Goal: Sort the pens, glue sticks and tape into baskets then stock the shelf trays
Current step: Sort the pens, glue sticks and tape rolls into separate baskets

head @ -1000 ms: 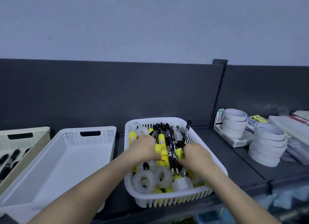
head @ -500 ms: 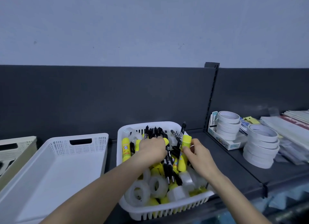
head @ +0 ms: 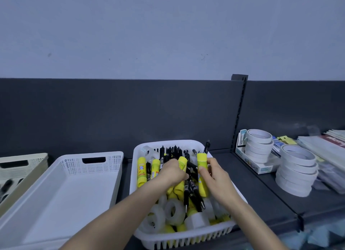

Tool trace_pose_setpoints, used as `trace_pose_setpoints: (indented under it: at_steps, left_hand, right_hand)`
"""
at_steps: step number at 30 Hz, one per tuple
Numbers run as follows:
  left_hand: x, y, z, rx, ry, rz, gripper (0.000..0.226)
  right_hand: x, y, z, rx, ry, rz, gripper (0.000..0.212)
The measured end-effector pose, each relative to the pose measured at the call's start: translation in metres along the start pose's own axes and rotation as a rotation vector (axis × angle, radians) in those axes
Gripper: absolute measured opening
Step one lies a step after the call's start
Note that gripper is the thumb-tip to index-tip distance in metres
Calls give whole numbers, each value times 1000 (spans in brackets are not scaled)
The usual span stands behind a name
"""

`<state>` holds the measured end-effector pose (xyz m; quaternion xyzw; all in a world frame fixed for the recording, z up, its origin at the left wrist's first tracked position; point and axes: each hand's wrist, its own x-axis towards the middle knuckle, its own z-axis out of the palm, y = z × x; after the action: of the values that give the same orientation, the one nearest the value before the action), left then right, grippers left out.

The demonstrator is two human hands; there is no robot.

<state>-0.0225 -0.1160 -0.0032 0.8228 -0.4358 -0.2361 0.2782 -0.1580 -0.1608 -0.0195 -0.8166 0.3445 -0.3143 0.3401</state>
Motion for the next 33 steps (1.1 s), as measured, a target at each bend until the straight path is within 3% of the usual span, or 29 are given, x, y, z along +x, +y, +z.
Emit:
trace_pose_setpoints:
  at_steps: [2, 7, 10, 16, 25, 31, 33]
  left_hand:
    - [-3, -2, -5, -101, 46, 28, 22]
    - [-15, -12, -27, -541, 100, 150, 17]
    - [-24, -23, -47, -650, 137, 184, 17]
    - [-47, -66, -106, -489, 264, 169, 16]
    - [-68, -184, -179, -229, 286, -122, 20]
    - [-46, -205, -178, 185, 153, -259, 25]
    - [-38, -209, -178, 213, 127, -286, 37]
  right_hand:
    - [-1, -1, 0, 42, -12, -12, 3]
    - [-1, -9, -4, 203, -34, -53, 18]
    - [2, -24, -2, 321, -68, -91, 17]
    - [23, -59, 33, 238, -185, -165, 13]
    - [51, -135, 136, 131, -409, -195, 7]
    - [61, -152, 202, -380, -479, -121, 25]
    - [61, -148, 214, -505, -493, -120, 22]
